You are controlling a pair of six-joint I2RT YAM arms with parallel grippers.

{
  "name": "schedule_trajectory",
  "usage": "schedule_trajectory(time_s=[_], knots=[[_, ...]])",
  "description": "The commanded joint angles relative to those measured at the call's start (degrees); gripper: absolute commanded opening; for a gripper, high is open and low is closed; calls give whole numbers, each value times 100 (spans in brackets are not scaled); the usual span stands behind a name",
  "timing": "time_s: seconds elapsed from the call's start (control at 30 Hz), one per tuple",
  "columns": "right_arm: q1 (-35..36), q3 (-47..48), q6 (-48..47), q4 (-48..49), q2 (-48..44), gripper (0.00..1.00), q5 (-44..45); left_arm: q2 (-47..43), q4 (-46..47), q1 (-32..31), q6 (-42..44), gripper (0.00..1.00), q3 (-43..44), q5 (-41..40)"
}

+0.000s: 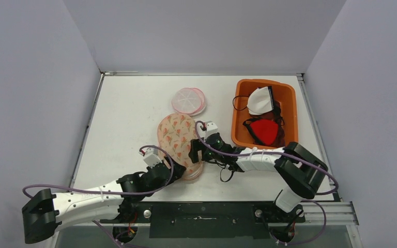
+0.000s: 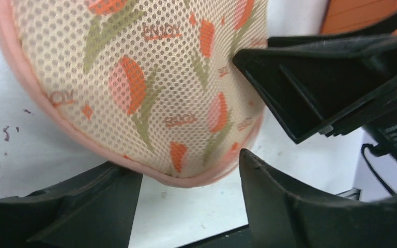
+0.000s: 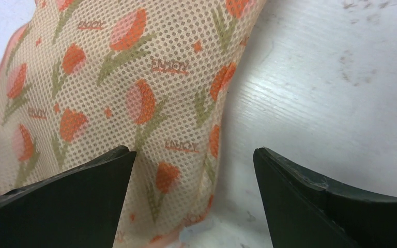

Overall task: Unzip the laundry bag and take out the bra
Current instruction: Unzip the laundry bag at the center of the board, then open the laundry bag at the center of the board.

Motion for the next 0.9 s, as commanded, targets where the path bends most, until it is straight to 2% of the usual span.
schedule_trajectory(time_s=[0.0, 0.1, 0.2, 0.37, 0.47, 0.6, 0.77, 0.87], knots=[[31, 15, -492, -705, -911, 90, 613, -569, -1300, -55, 197, 74, 495, -480], [125, 65, -825, -1239, -1426, 93, 994, -973, -2087, -66, 242, 83, 677, -645], [398, 167, -1103, -1654, -1835, 94, 1464, -1414, -2609, -64, 456, 87, 874, -937], [1508, 370, -1728, -1665, -2089, 93, 2026, -1734, -3475, -47, 829, 87, 1430, -1845], [2165, 505, -2153, -1391, -1816, 87, 2295, -1823, -3766, -35, 870, 85, 1703, -2344], [2710, 961, -2519, -1182, -1132, 74, 2414, -1952, -4389, 11, 124, 81, 1794, -3051], [2982, 1491, -2871, -975, -249, 68, 2481, -2020, -5328, 172, -1092, 78, 1751, -3290], [2991, 1728, -2973, -917, 205, 63, 2473, -2174, -5361, 242, -1179, 78, 1671, -3242]])
